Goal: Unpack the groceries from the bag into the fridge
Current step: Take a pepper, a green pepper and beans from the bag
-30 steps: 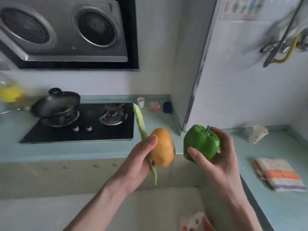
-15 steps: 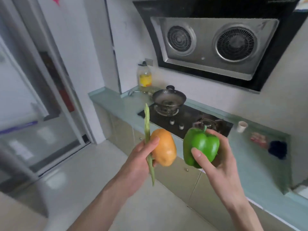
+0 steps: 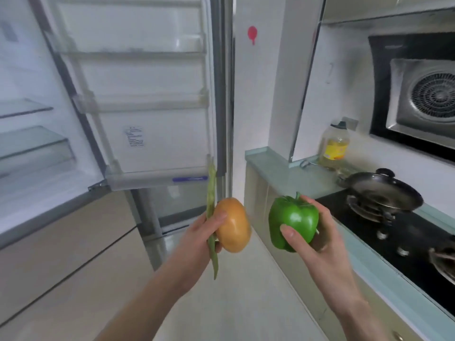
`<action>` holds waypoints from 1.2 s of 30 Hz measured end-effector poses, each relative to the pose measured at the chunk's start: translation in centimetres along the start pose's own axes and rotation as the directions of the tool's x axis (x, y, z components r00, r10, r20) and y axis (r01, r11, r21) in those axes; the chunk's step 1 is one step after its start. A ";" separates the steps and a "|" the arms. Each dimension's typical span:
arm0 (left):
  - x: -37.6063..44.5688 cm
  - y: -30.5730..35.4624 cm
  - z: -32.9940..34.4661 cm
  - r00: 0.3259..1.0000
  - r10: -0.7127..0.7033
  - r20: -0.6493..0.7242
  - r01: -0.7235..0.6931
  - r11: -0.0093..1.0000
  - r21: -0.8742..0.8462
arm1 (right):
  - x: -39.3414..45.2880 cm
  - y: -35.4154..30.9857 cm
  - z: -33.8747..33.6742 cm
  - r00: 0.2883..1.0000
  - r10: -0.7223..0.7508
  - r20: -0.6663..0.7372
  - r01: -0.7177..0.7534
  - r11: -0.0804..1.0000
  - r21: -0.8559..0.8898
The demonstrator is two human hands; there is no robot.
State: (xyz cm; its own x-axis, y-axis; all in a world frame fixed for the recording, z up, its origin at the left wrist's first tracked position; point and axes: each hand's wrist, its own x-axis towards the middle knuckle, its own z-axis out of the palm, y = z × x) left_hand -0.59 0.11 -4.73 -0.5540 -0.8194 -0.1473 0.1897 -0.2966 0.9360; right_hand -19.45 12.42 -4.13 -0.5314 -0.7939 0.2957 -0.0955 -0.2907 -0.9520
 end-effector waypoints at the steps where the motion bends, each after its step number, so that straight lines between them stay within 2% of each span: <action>1: 0.1 0.9 -1.6 1.000 0.011 -0.027 -0.011 1.000 -0.001 | 0.6 0.2 1.7 1.000 -0.002 0.017 0.002 1.000 0.015; 8: 1.3 4.9 -13.1 0.979 0.115 -0.168 -0.118 0.993 -0.007 | 4.0 2.0 13.1 0.995 -0.016 0.095 0.009 0.998 0.069; 12: 1.5 5.8 -18.4 0.968 0.121 -0.220 -0.128 0.992 -0.014 | 5.6 3.6 18.6 0.992 -0.019 0.129 0.007 0.996 0.094; 18: 3.4 7.1 -23.5 0.946 0.132 -0.297 -0.166 0.982 -0.094 | 9.2 4.8 24.4 0.974 -0.028 0.223 0.003 0.994 0.112; 25: 9.3 8.2 -26.4 0.901 0.102 -0.422 -0.140 0.988 -0.060 | 16.5 8.0 28.8 0.956 -0.014 0.292 -0.016 0.995 0.102; 31: 14.4 9.8 -27.3 0.831 0.239 -0.502 -0.192 0.971 0.143 | 23.1 9.6 30.9 0.928 -0.015 0.372 -0.019 0.996 0.087; 36: 17.8 11.0 -28.2 0.739 0.423 -0.525 -0.203 0.882 0.424 | 27.5 11.2 32.4 0.896 0.008 0.443 -0.041 0.997 0.066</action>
State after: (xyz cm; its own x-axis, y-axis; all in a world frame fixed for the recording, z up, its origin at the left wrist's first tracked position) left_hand 14.51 -31.63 -6.09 0.0965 -0.9882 0.1191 -0.0638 0.1132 0.9915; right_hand -7.89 -29.96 -4.06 -0.1037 -0.9507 0.2922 -0.0179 -0.2920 -0.9563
